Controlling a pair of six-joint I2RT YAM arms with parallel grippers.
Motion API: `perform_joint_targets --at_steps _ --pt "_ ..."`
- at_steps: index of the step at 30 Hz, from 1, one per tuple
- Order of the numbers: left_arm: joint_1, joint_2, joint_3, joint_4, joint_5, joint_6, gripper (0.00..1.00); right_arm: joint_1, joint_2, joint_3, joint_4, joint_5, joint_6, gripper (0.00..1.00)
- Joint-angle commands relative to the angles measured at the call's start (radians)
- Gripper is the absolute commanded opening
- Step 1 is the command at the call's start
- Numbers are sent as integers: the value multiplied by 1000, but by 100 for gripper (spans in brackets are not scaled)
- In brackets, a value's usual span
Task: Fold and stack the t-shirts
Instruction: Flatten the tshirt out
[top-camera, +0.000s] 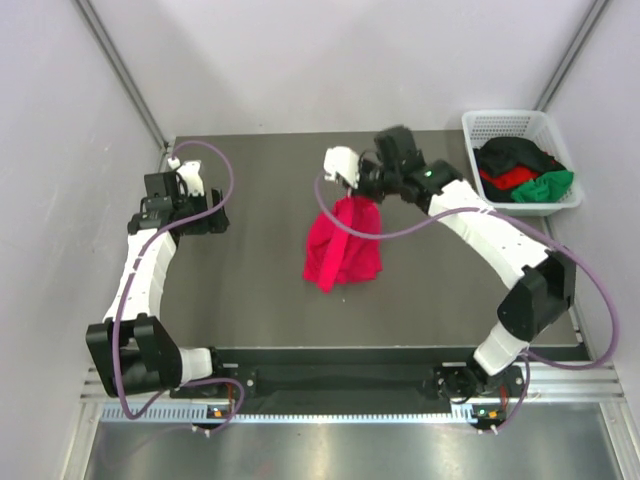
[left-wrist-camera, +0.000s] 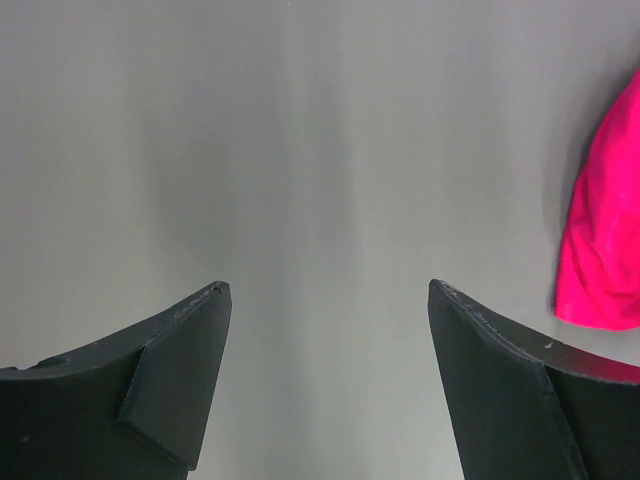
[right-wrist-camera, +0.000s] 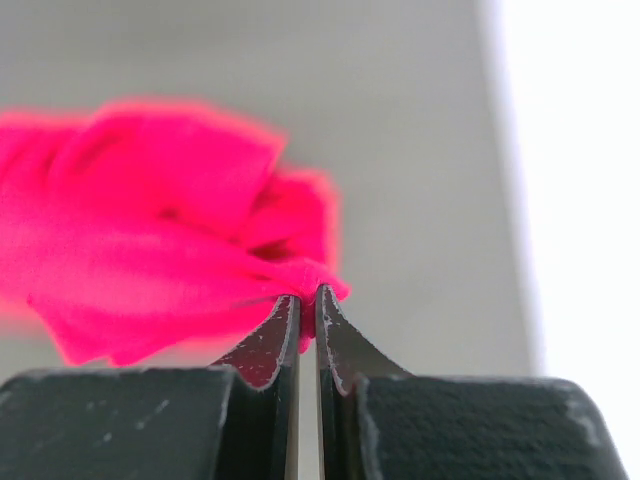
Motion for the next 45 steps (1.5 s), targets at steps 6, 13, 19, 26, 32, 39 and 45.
perform_joint_targets --at_steps 6,13,19,26,32,39,45 --pt "6 18 55 56 46 18 84 41 37 663 96 -51 31 0" --pt "-44 58 115 22 246 87 71 41 25 732 437 93 -119 0" --pt "-175 68 91 27 233 157 72 10 0 460 446 205 -149 0" --pt "-239 195 77 94 185 196 72 -34 -14 118 442 316 -98 0" --pt "-270 374 152 136 127 209 66 -88 -1 87 399 375 -17 0" --pt "-279 509 203 146 89 228 61 -174 -41 81 393 406 5 0" --pt "-307 598 250 180 12 231 63 -200 -57 60 382 403 20 0"
